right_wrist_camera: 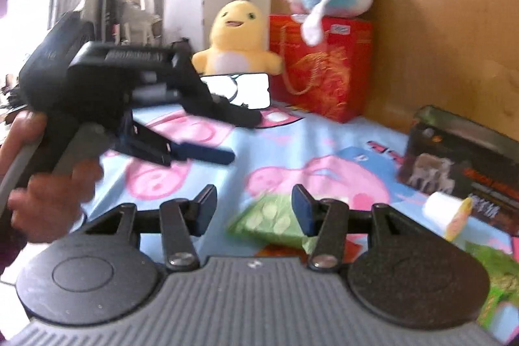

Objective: Organize snacks
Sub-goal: 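Grasp the light green leaf-print pack with the left gripper and lift it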

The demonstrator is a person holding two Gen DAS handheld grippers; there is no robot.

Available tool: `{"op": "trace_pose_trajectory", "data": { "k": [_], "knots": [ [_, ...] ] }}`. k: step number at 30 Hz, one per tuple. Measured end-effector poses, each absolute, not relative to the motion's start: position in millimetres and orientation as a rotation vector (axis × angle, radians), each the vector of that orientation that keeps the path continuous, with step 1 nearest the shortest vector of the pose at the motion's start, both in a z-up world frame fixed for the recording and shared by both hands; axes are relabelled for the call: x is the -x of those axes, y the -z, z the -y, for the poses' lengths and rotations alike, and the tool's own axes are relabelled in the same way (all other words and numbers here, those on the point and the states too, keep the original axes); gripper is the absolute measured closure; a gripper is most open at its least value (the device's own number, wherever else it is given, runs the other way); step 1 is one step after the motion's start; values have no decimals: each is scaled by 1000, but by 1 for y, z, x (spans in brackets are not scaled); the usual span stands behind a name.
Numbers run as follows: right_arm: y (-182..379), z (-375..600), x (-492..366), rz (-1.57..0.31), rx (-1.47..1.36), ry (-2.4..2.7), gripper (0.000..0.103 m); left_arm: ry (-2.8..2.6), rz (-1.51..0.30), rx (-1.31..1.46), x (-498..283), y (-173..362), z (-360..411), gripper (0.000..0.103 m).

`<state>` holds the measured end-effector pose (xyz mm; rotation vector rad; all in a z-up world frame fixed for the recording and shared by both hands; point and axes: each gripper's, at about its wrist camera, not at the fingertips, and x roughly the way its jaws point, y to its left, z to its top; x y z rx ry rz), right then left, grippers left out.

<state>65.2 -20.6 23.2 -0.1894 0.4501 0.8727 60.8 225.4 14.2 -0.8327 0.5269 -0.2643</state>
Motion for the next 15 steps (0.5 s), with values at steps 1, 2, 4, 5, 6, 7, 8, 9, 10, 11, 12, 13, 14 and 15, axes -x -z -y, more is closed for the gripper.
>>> {"op": "trace_pose_trajectory", "data": {
  "k": [1, 2, 4, 5, 6, 7, 8, 9, 10, 11, 12, 13, 14, 15],
  "knots": [
    [-21, 23, -64, -462, 186, -870, 49, 249, -525, 830, -60, -14, -230, 40],
    [-20, 25, -65, -477, 180, -866, 49, 239, -522, 830, -59, -14, -232, 40],
    [-19, 32, -68, -504, 159, -857, 49, 231, -514, 838, -59, -13, -237, 40],
    [-19, 36, -70, -511, 152, -847, 49, 233, -511, 843, -59, -13, -237, 40],
    [-20, 40, -72, -517, 146, -838, 49, 236, -512, 844, -59, -13, -236, 40],
    [-22, 44, -75, -520, 134, -832, 49, 244, -517, 839, -60, -13, -233, 40],
    [-23, 48, -76, -520, 121, -826, 49, 256, -527, 828, -61, -12, -228, 40],
    [-23, 47, -70, -517, 109, -814, 49, 270, -538, 816, -60, -12, -224, 40],
    [-24, 52, -69, -514, 98, -808, 49, 285, -550, 808, -61, -11, -219, 40],
    [-24, 55, -71, -516, 83, -802, 49, 305, -563, 801, -63, -9, -214, 39],
    [-24, 59, -74, -523, 63, -793, 49, 319, -576, 793, -65, -7, -208, 38],
    [-23, 61, -78, -529, 45, -779, 49, 322, -587, 785, -67, -5, -203, 36],
    [-22, 63, -81, -534, 29, -765, 49, 323, -599, 780, -69, -2, -199, 35],
    [-20, 64, -84, -543, 18, -755, 49, 331, -606, 779, -70, -1, -195, 35]
  ]
}}
